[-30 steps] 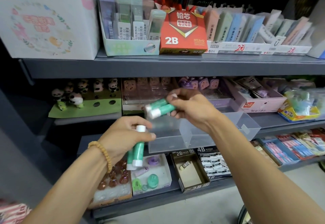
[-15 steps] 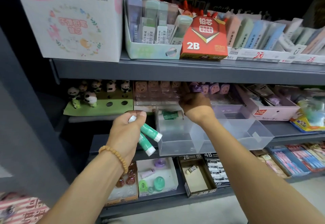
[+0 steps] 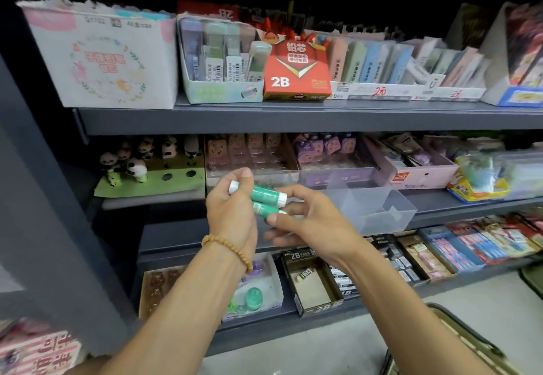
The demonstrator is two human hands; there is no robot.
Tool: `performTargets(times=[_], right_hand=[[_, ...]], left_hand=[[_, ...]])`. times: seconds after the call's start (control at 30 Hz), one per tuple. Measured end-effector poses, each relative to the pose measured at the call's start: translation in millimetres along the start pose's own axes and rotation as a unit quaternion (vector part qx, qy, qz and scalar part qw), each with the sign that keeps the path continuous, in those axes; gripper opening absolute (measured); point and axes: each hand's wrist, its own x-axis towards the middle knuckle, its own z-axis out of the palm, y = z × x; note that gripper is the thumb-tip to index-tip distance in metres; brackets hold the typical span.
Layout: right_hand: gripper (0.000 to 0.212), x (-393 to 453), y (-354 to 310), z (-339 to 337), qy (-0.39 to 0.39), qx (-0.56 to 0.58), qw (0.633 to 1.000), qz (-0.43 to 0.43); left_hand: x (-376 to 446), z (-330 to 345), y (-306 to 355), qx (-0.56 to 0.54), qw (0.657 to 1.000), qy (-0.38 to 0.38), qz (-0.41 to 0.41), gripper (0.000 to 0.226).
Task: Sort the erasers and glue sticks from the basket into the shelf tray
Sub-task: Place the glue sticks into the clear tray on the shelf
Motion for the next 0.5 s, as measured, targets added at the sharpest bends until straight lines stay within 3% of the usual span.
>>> performTargets(times=[0.1,0.27,0.4,0.5], right_hand=[[0.013,-1,-5,-5,0.066,0.005,0.996,-0.052],[0.013,2,-10,-9,0.118,-0.008,0.987,-0.112],[0.006,11,-12,-9,0.107,0.024,0.989,-0.099],[0.008,26,-14,-15,0.115,0.024,0.991,-0.061]], left_hand=[[-3,1,-3,0.029,0.998,-0.053,-0.012,0.010],[0,-8,-5,0.163,0.980,-0.117,-0.007,0.017],[1,-17,-1,0.240,0.960,-0.142,0.011,0.018],[2,-29,3,0.284,0.951,-0.119,0.040,0.019]])
